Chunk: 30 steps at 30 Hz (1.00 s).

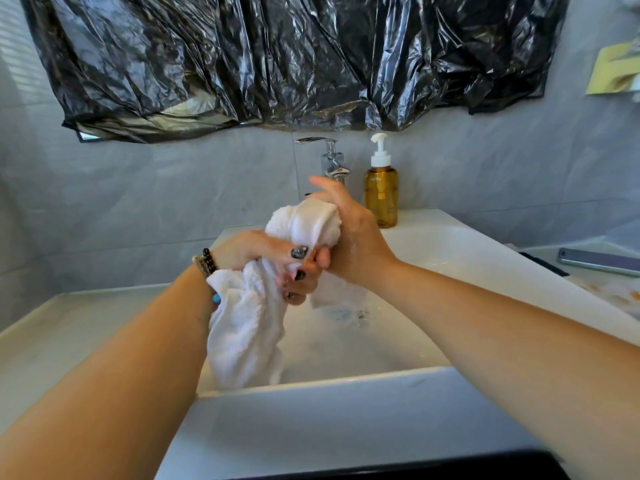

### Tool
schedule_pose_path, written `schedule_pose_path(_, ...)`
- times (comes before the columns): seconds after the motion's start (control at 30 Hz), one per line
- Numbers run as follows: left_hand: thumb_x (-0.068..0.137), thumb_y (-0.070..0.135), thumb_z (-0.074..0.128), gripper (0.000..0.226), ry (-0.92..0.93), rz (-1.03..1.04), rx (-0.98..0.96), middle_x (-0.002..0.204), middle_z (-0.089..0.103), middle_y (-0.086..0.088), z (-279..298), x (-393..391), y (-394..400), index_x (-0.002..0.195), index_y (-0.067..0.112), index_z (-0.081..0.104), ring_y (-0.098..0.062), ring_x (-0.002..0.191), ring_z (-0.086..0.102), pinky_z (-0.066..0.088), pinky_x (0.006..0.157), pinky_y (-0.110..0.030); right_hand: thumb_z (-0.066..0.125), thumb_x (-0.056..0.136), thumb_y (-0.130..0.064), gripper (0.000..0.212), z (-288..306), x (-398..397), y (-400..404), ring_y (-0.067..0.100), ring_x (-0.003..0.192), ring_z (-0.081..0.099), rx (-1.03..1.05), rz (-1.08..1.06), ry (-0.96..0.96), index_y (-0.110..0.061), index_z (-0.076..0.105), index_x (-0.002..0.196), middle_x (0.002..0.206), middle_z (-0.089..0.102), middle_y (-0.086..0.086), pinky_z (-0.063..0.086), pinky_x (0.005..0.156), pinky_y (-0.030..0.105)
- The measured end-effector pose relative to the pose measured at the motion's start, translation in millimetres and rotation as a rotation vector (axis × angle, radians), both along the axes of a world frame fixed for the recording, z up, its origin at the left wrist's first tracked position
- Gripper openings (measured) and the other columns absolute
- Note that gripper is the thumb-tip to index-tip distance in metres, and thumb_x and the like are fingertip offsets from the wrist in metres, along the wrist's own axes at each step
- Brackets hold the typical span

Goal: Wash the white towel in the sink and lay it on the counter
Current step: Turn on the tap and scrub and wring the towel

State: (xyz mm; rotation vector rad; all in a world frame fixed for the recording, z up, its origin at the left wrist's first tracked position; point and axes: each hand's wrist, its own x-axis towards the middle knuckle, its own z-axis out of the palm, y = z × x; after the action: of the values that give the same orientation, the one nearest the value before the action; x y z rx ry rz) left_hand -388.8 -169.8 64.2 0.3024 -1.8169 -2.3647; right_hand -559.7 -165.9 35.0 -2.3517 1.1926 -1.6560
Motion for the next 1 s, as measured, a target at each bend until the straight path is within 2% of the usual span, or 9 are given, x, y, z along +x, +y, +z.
schedule_pose_path(0.07,0.071,0.014,0.080,0.027,-0.158,0.042,-0.071,0.069,0.057,-0.001,-2.1,-3.2,-1.4,0.093,0.006,0.066,-0.011,0.058,0.052,0.045,0.058,-0.024,0.083,0.065,-0.015,0.084,0.9,-13.7,-1.0,0.027,0.106,0.064,-0.020,-0.043,0.113,-0.017,0.045,0.140,0.119,0.066,0.002,0.053,0.086,0.043)
schedule_pose_path(0.13,0.063,0.009,0.079,0.023,-0.352,0.223,-0.214,0.062,0.054,-0.004,-2.2,-12.0,2.5,0.081,0.006,0.066,-0.013,0.052,0.049,0.044,0.053,-0.024,0.080,0.068,-0.021,0.078,5.5,-25.8,0.1,0.028,0.108,0.063,0.033,-0.172,0.273,-0.026,0.047,0.139,0.122,0.065,-0.002,0.054,0.081,0.042)
schedule_pose_path(0.2,0.068,0.011,0.079,0.021,-0.594,0.420,-0.558,0.059,0.056,-0.006,-1.4,-22.7,6.8,0.078,0.004,0.063,-0.015,0.050,0.050,0.044,0.054,-0.024,0.074,0.073,-0.023,0.061,8.7,-32.2,0.1,0.028,0.103,0.063,0.065,-0.342,0.488,-0.030,0.052,0.130,0.116,0.067,-0.003,0.054,0.076,0.038)
schedule_pose_path(0.27,0.075,0.015,0.078,0.018,-0.816,0.571,-0.889,0.057,0.062,-0.002,-1.0,-31.3,6.4,0.075,0.006,0.063,-0.015,0.050,0.054,0.048,0.057,-0.024,0.067,0.078,-0.024,0.031,11.5,-30.6,-0.2,0.028,0.092,0.061,0.173,-0.442,0.620,-0.029,0.056,0.106,0.101,0.067,-0.001,0.050,0.066,0.034)
schedule_pose_path(0.4,0.075,0.017,0.073,0.018,-0.991,0.742,-1.271,0.070,0.063,0.000,-0.9,-35.7,2.2,0.085,0.012,0.059,-0.020,0.068,0.060,0.052,0.064,-0.030,0.067,0.078,-0.028,0.014,9.7,-20.4,-2.5,0.021,0.077,0.056,0.495,-0.401,0.560,-0.026,0.055,0.084,0.084,0.057,-0.005,0.037,0.053,0.025)
schedule_pose_path(0.5,0.078,0.025,0.070,0.029,-0.990,0.807,-1.575,0.080,0.052,0.003,4.1,-33.7,0.8,0.094,0.018,0.047,-0.022,0.076,0.054,0.041,0.061,-0.029,0.072,0.073,-0.031,0.019,13.5,-18.8,-1.6,0.017,0.070,0.054,0.529,-0.358,0.425,-0.028,0.053,0.076,0.078,0.056,-0.007,0.033,0.050,0.024)
schedule_pose_path(0.7,0.086,0.035,0.062,0.039,-1.031,0.709,-1.942,0.069,0.035,0.006,12.6,-30.9,-0.2,0.114,0.019,0.040,-0.023,0.067,0.043,0.035,0.059,-0.030,0.078,0.055,-0.025,0.027,12.2,-20.2,-2.9,0.019,0.067,0.058,0.735,-0.162,0.193,-0.015,0.063,0.075,0.074,0.062,0.001,0.045,0.055,0.027)
schedule_pose_path(0.87,0.085,0.037,0.061,0.046,-0.928,0.724,-2.090,0.091,0.062,-0.006,10.2,-29.8,-7.7,0.121,0.016,0.039,-0.031,0.077,0.054,0.034,0.063,-0.031,0.075,0.068,-0.014,0.024,18.8,-22.2,3.8,0.016,0.063,0.058,0.911,-0.087,0.089,-0.009,0.064,0.089,0.076,0.062,0.004,0.044,0.052,0.022)
schedule_pose_path(1.0,0.085,0.037,0.061,0.046,-0.691,0.803,-2.167,0.085,0.065,-0.005,2.9,-26.6,-18.3,0.120,0.017,0.038,-0.030,0.065,0.050,0.034,0.058,-0.031,0.072,0.071,-0.012,0.020,16.6,-23.6,3.6,0.018,0.066,0.059,0.948,-0.061,0.026,-0.009,0.064,0.089,0.077,0.062,0.006,0.047,0.059,0.026)
